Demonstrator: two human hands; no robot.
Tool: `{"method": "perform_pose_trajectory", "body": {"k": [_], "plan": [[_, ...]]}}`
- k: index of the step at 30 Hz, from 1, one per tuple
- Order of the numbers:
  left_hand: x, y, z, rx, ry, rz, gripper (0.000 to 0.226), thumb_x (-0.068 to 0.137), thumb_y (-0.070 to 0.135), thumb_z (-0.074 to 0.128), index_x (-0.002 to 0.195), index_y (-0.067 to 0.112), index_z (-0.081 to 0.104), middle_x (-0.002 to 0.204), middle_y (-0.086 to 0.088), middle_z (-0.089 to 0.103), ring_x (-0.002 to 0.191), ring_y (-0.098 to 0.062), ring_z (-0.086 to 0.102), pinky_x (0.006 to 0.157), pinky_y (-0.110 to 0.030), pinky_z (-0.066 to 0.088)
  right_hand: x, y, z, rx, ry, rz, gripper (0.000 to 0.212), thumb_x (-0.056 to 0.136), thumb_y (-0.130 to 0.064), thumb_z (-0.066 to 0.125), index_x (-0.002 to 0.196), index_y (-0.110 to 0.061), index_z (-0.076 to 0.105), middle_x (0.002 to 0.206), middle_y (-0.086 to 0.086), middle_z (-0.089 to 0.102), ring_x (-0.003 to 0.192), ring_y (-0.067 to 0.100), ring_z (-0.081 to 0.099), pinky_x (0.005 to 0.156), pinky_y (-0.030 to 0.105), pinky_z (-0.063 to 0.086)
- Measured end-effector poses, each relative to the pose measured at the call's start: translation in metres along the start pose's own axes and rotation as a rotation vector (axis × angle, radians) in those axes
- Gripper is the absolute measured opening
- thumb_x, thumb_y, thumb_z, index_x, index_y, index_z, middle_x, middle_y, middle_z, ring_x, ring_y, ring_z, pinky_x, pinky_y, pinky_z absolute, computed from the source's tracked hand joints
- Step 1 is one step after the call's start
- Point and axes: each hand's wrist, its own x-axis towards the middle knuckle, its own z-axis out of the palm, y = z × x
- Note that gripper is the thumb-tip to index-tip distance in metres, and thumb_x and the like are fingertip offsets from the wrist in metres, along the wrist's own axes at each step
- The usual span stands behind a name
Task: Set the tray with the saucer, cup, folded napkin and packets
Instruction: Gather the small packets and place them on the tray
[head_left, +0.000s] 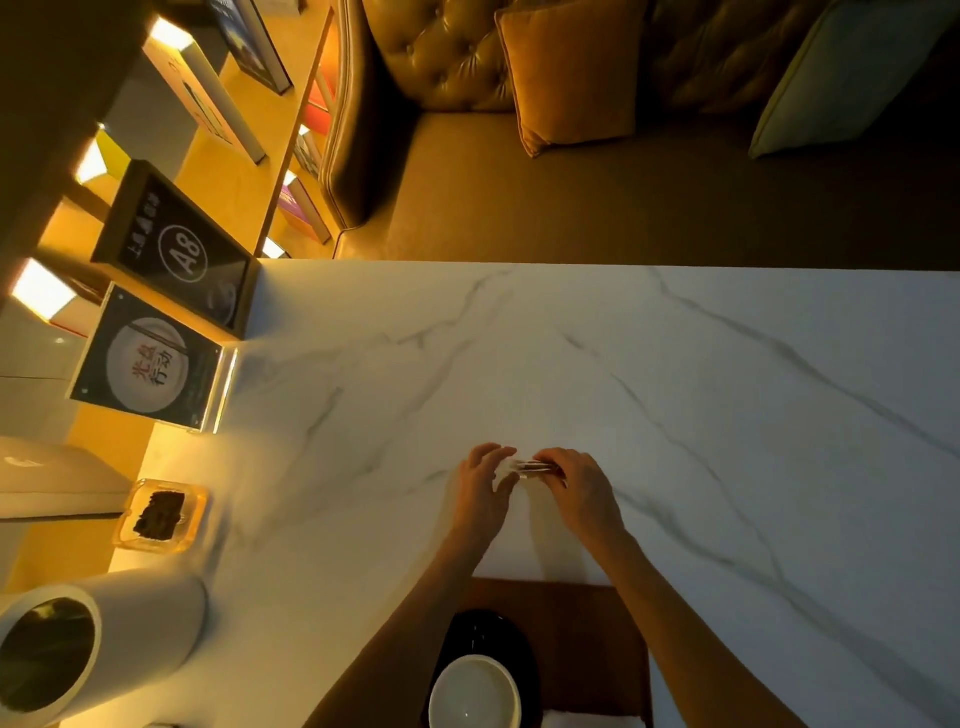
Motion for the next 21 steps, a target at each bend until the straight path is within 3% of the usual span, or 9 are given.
{"method": "perform_pose_trajectory", "body": {"k": [2,5,9,17,21], "plan": [[0.008,-0.002,0.001,-0.009,-0.037,0.031,0.027,0.093,0.015,0.061,0.120,0.017,0.065,0.124,-0.002,0.058,0.093,-0.013,0.059,0.078,-0.012,0.045,0.007,0.004,0.003,0.039,-0.008,0.012,0.021,0.091,-0.022,0.060,0.110,-0.017,0.065,0.104,0.003,0.070,0.093,0.014,0.061,0.082,0.017,0.046],[0.012,-0.005,0.009,0.006,-0.088,0.027,0.023,0.095,0.014,0.057,0.116,0.015,0.064,0.116,-0.004,0.062,0.092,-0.017,0.061,0.081,-0.024,0.050,0.009,0.007,0.008,0.150,-0.019,0.076,0.023,0.091,-0.019,0.060,0.113,-0.014,0.064,0.109,0.005,0.069,0.098,0.017,0.063,0.088,0.022,0.051],[0.011,-0.008,0.017,-0.014,-0.104,0.002,0.025,0.095,0.017,0.057,0.119,0.012,0.063,0.116,-0.007,0.061,0.092,-0.021,0.063,0.082,-0.027,0.049,0.002,0.010,0.016,0.267,-0.023,0.128,0.036,0.093,-0.015,0.056,0.128,-0.012,0.056,0.126,0.008,0.060,0.113,0.018,0.059,0.098,0.034,0.052],[0.010,-0.005,0.014,-0.005,-0.112,-0.017,0.027,0.096,0.015,0.055,0.122,0.012,0.064,0.120,-0.006,0.062,0.102,-0.021,0.063,0.087,-0.023,0.047,-0.003,0.012,0.023,0.371,-0.080,0.237,0.045,0.095,-0.022,0.054,0.138,-0.017,0.046,0.135,0.004,0.052,0.123,0.016,0.051,0.103,0.031,0.046],[0.006,0.003,-0.002,0.005,-0.149,-0.065,0.028,0.096,0.018,0.056,0.120,0.010,0.067,0.109,-0.012,0.070,0.098,-0.025,0.065,0.083,-0.028,0.046,-0.007,0.007,0.012,0.453,-0.154,0.297,0.042,0.094,-0.033,0.055,0.134,-0.022,0.051,0.124,-0.001,0.058,0.111,0.011,0.056,0.093,0.024,0.049]]}}
